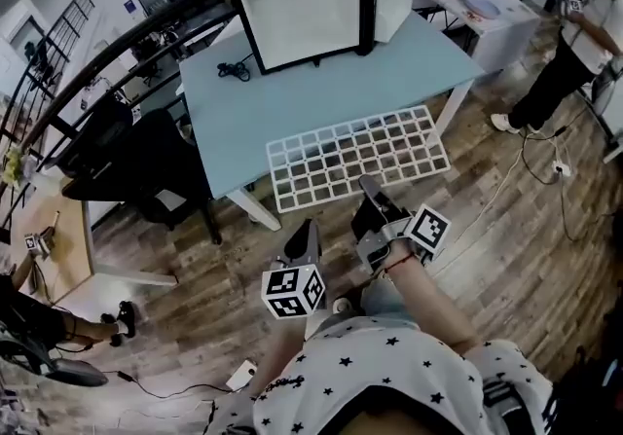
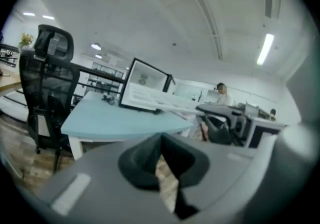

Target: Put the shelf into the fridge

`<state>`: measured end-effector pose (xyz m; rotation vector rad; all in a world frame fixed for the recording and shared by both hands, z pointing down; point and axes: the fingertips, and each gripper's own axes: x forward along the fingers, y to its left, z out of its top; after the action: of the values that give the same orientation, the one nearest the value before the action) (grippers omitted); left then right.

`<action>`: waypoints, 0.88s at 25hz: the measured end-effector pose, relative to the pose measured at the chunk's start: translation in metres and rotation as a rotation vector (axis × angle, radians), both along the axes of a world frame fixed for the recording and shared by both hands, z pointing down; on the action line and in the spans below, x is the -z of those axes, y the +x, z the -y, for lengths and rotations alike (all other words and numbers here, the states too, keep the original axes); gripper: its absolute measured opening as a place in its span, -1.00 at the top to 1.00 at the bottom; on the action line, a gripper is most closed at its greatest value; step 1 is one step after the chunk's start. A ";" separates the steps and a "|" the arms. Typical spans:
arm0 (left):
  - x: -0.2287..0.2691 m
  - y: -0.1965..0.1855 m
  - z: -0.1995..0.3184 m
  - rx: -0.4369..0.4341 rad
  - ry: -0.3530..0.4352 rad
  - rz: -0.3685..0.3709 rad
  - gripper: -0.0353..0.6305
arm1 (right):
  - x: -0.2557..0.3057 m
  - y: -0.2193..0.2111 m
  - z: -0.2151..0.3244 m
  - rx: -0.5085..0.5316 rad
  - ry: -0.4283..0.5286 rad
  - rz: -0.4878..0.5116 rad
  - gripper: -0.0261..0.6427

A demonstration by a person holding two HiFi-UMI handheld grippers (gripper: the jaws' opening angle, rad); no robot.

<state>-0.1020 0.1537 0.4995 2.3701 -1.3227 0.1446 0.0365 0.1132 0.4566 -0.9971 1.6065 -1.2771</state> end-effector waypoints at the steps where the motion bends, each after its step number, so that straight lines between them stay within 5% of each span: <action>1: 0.000 -0.001 -0.002 0.001 0.001 -0.004 0.88 | 0.002 0.000 -0.002 0.000 0.004 -0.008 0.81; 22: 0.008 -0.016 -0.013 -0.013 0.005 -0.041 0.88 | 0.004 -0.014 -0.009 -0.024 0.006 0.025 0.80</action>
<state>-0.1175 0.1672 0.4914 2.3739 -1.2903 0.0965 0.0220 0.1220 0.4525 -0.9901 1.5746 -1.2627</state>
